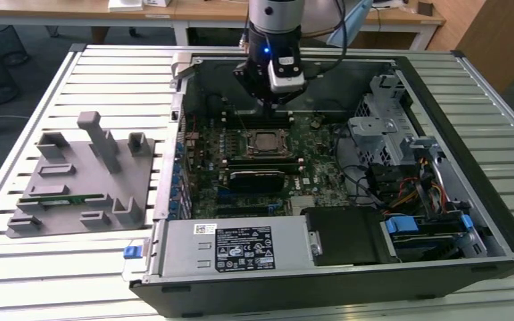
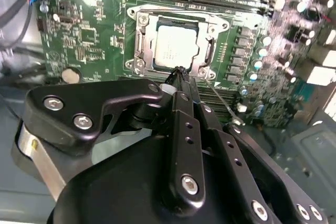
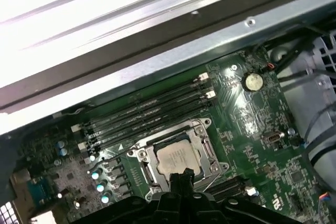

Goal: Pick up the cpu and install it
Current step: 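Install the first cpu locking lever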

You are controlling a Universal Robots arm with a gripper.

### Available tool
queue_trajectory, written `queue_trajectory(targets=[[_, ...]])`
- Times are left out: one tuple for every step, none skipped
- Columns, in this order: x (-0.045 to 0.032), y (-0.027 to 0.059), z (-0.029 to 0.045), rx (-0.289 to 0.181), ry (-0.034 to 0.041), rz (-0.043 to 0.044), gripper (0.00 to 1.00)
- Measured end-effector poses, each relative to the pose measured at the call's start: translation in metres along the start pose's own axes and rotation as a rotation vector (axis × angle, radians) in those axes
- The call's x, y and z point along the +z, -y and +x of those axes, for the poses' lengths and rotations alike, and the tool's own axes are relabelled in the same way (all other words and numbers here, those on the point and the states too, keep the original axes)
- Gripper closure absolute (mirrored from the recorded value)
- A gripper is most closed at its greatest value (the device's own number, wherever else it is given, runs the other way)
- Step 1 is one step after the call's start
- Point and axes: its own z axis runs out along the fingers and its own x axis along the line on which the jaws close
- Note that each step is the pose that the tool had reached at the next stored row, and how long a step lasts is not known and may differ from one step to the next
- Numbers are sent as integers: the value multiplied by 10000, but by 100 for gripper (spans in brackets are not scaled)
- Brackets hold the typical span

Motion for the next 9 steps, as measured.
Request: queue_trajectory(targets=[[1,0,0,-181,-2,-3,89],[2,0,0,-359,-5,-7,89],[3,0,0,-552,-8,-10,89],[4,0,0,-735,-11,-14,89],[5,0,0,-916,-13,-17,89],[5,0,0,-1096,-16,-20,89],[6,0,0,-1275,-18,-24,89],[7,0,0,-1456,-21,-27,89],[8,0,0,-1629,-23,-30,89]])
